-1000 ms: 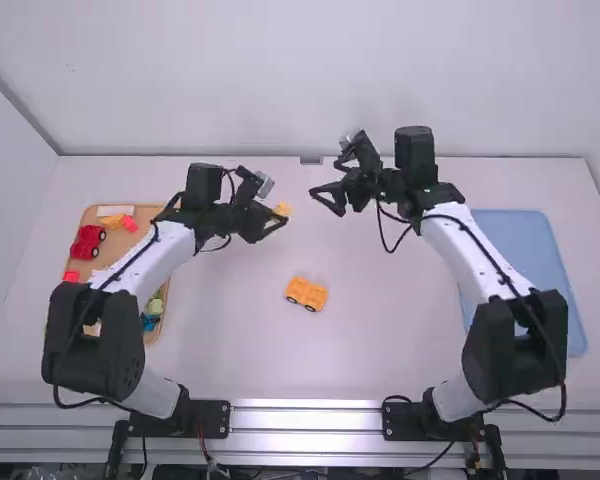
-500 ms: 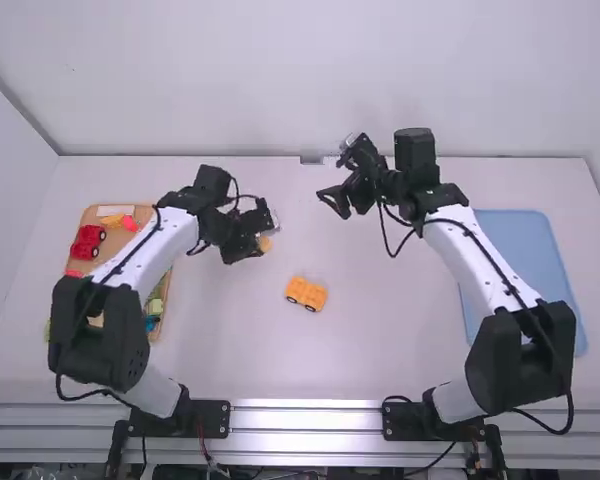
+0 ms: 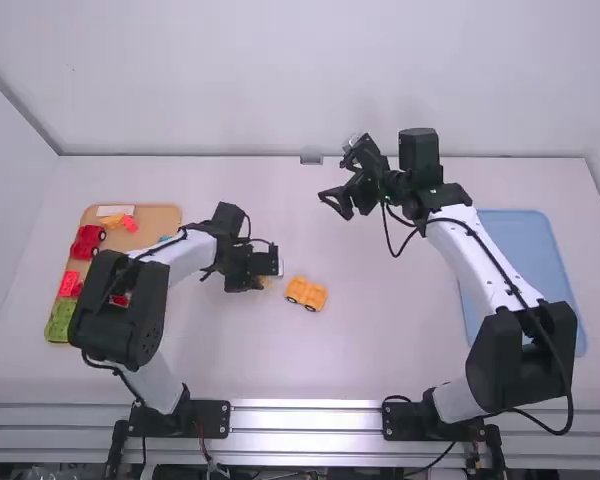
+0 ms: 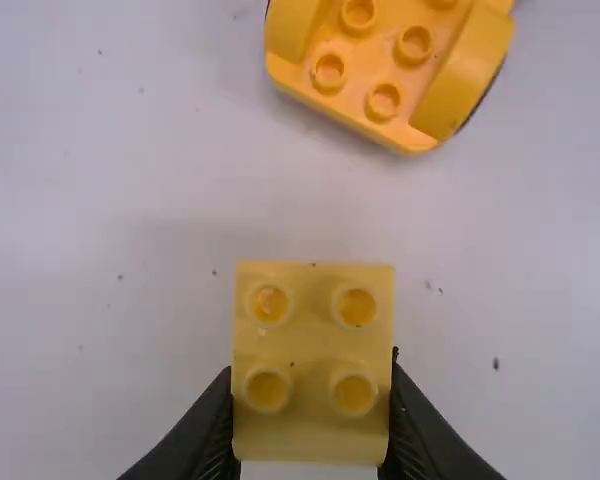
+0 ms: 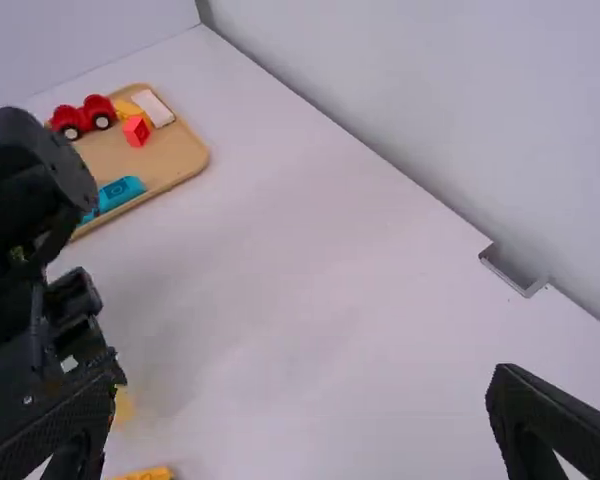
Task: Assemble lego blocks to make yellow taxi
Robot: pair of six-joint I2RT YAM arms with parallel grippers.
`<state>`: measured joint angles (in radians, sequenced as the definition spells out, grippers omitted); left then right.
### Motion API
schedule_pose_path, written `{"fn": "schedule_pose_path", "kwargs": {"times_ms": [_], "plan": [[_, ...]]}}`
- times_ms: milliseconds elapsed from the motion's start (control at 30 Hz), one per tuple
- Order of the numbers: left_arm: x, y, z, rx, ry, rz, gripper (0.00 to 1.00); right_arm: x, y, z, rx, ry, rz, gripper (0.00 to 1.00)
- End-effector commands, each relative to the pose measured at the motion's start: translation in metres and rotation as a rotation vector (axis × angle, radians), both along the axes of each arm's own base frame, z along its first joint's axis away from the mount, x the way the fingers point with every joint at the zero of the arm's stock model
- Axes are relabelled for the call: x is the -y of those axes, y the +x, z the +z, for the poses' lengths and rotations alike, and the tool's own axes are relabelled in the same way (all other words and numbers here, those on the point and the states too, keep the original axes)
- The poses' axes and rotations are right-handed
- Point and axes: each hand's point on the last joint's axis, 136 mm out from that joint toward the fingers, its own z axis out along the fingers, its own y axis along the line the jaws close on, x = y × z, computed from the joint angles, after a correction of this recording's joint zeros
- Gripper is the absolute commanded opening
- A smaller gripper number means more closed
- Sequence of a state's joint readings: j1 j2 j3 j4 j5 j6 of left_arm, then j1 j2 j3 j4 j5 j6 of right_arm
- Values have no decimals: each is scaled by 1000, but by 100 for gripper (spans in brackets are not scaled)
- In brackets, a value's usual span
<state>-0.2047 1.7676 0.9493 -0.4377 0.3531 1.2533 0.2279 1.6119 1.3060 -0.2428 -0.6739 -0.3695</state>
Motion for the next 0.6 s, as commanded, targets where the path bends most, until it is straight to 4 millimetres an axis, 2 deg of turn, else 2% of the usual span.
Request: {"fn": "schedule_pose_path", "kwargs": {"times_ms": [0,133,233,333,367,400,467,567], "plan": [[2,-15,-12,-31,5,-7,15,-2,0,11,23,12,13,99],[-1,-21,-21,-30,12,-5,15,-2,0,10,20,12,13,99],[-1,-19,-23,-14,5,-4,21,-2,-1,10,18,11,13,99],[-2,-18,-23,-12,3,3,51,-2,-1,9,17,11,12,99],[-3,-18,-23,-12,2,4,65,-2,-1,9,17,11,12,99],[-2,-18,-22,-12,0,3,99,-2,-1,9,17,11,12,99],[0,-15,-22,1,-2,-2,99,-2,0,10,21,12,13,99],[6,-13,-8,19,-62,-4,99,-2,1,12,36,12,14,99]]}}
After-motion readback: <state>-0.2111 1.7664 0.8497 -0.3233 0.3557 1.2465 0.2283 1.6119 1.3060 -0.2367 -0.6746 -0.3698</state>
